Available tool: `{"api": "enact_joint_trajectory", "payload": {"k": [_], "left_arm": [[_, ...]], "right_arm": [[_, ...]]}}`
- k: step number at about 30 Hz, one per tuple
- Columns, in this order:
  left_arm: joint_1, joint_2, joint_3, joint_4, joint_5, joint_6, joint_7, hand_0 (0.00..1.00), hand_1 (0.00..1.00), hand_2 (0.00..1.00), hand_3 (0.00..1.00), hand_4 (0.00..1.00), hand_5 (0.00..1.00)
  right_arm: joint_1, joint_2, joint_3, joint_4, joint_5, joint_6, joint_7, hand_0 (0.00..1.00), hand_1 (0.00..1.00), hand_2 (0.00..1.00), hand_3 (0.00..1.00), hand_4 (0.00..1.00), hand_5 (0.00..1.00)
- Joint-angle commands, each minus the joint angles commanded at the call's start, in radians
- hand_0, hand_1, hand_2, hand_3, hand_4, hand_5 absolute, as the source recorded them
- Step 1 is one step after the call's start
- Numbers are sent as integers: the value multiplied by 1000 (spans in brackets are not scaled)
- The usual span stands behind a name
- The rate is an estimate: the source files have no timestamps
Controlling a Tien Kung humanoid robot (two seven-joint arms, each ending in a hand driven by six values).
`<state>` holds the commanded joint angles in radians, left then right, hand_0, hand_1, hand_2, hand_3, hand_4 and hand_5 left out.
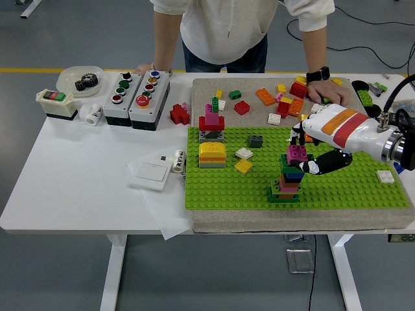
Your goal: Pick up the brick,pile it on top of brick,press brick,pick up the brick,pile it on top of brick,press brick
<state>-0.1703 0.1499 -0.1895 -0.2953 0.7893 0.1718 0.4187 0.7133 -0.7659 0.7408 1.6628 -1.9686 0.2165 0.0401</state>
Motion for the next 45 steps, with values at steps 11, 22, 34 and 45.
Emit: {"api": "enact_joint_trajectory", "payload": {"k": [11, 22, 34, 45], "left_arm": [[-1, 0, -2, 0, 3, -2, 1, 445, 542, 559, 625, 664, 792], [-3, 0, -2, 0, 2, -1, 0, 446, 543, 560, 623, 662, 794], [-2, -1, -1, 0, 1, -2, -1, 446, 544, 560, 623, 661, 794], [-2, -2, -3, 1, 2, -4, 1, 446, 544, 560, 623, 662, 794]], "right_arm": [[-11, -9, 14, 8, -5, 3, 2, 198, 384, 511, 522, 690, 479], [-18, -11, 16, 13, -6, 5, 2, 197, 384, 512, 523, 689, 479], [-20, -6, 13, 6, -4, 6, 3, 198, 386, 511, 523, 689, 478], [-20, -4, 20, 9, -2, 13, 6, 199, 389, 516, 529, 695, 465]]}}
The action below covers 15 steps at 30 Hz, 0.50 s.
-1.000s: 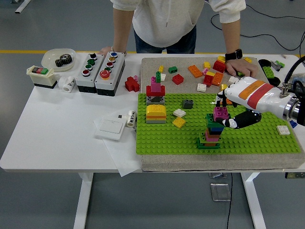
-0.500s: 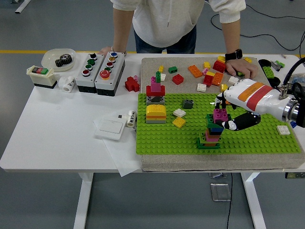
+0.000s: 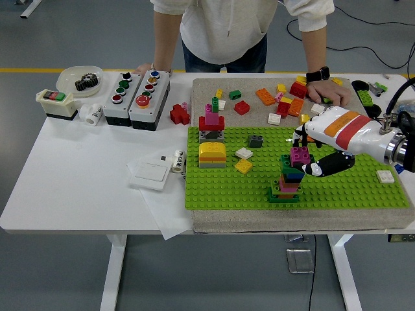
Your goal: Pick up the brick,pile it on top of brick,press brick,pick up the brick,pile it on top of brick,press brick
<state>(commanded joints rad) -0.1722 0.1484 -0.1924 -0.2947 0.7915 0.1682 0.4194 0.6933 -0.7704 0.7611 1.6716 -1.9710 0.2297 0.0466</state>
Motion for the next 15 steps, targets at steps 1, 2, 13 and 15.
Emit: {"api": "enact_joint_trajectory", "payload": {"k": [1, 2, 13, 15], "left_arm": [[1, 0, 0, 0, 1, 0, 0, 446, 544, 560, 623, 662, 794], [1, 0, -1, 0, 1, 0, 0, 446, 544, 560, 623, 662, 794], [6, -1, -6, 0, 9, -3, 2, 447, 542, 560, 623, 662, 795], [7, -1, -7, 0, 10, -2, 2, 447, 545, 560, 623, 662, 795]], "right_arm": [[-1, 0, 1, 0, 0, 1, 1, 199, 389, 516, 529, 695, 465], [-1, 1, 1, 1, 0, 1, 1, 199, 389, 516, 529, 695, 465], [-5, 3, 7, 1, -2, 8, 6, 214, 408, 543, 554, 763, 455], [-6, 4, 6, 1, -3, 7, 6, 214, 412, 556, 568, 787, 465]]}}
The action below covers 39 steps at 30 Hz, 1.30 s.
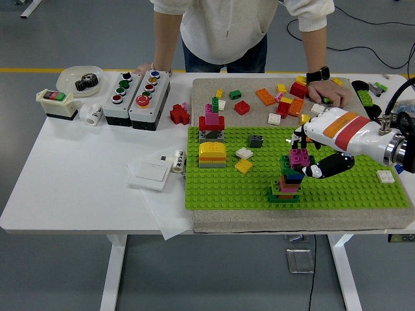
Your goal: Pick up the brick,pile it on top of brick,press brick,pick up the brick,pile it on top of brick,press brick
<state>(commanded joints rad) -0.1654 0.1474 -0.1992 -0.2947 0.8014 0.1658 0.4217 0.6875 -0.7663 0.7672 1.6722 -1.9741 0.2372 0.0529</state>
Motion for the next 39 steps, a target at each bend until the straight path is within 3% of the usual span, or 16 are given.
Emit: {"api": "enact_joint_trajectory", "payload": {"k": [29, 39], "left_arm": [[-3, 1, 3, -2, -3, 1, -4, 444, 543, 561, 621, 658, 792], [-5, 2, 7, -1, -7, 0, -6, 444, 544, 561, 621, 657, 792]], "right_arm": [[-2, 4, 19, -13, 3, -22, 4, 222, 421, 598, 597, 831, 477], [-9, 0, 25, -1, -2, -10, 1, 226, 424, 609, 603, 866, 498]]}}
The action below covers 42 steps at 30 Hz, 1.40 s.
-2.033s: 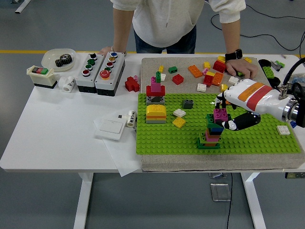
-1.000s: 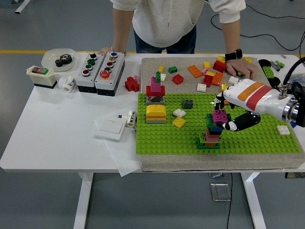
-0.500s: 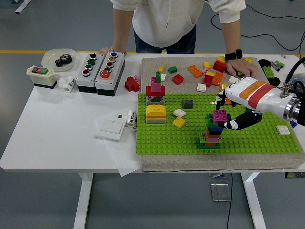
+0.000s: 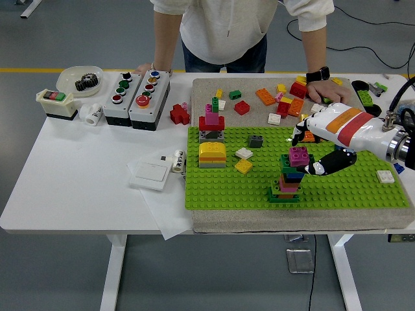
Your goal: Pick up the brick,pile it on top of brick,press brick,pick up the brick,pile it on top of brick,press brick
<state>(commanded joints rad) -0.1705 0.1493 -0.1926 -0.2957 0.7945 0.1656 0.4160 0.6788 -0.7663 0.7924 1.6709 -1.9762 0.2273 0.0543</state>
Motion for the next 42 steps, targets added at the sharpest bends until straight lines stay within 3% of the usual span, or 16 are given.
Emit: {"api": "enact_joint_trajectory", "payload": {"k": [10, 14, 15, 20, 21, 25, 27, 42], "left_arm": [[-1, 1, -1, 0, 2, -1, 1, 442, 543, 561, 621, 657, 792], [0, 0, -4, 0, 5, -2, 2, 442, 543, 561, 621, 657, 792], [0, 0, -4, 0, 6, -2, 3, 443, 543, 560, 622, 657, 791], [2, 0, -6, 0, 9, -3, 4, 443, 543, 560, 622, 657, 791], [3, 0, -8, 0, 11, -4, 5, 443, 541, 560, 622, 657, 791], [6, 0, -11, 0, 17, -5, 7, 443, 541, 560, 622, 657, 791], [7, 0, -14, 0, 20, -6, 8, 443, 542, 560, 622, 658, 793], [12, 0, -26, -1, 40, -10, 13, 443, 542, 561, 622, 658, 794]], "right_arm": [[-22, -10, 33, 42, -4, -11, 1, 240, 426, 618, 606, 879, 511], [-48, -10, 62, 73, -2, -49, 2, 240, 426, 618, 606, 879, 511], [-55, -10, 68, 81, -3, -59, 1, 284, 454, 622, 599, 874, 517], [-104, -9, 90, 108, -15, -139, 6, 284, 454, 622, 599, 874, 517], [-115, -7, 93, 108, -17, -147, 13, 475, 566, 666, 565, 831, 522], [-142, -3, 103, 108, -22, -166, 33, 475, 566, 666, 565, 831, 522], [-152, -2, 106, 108, -23, -173, 43, 522, 583, 660, 560, 808, 518], [-194, 3, 119, 108, -32, -184, 74, 521, 576, 616, 553, 788, 509]]}}
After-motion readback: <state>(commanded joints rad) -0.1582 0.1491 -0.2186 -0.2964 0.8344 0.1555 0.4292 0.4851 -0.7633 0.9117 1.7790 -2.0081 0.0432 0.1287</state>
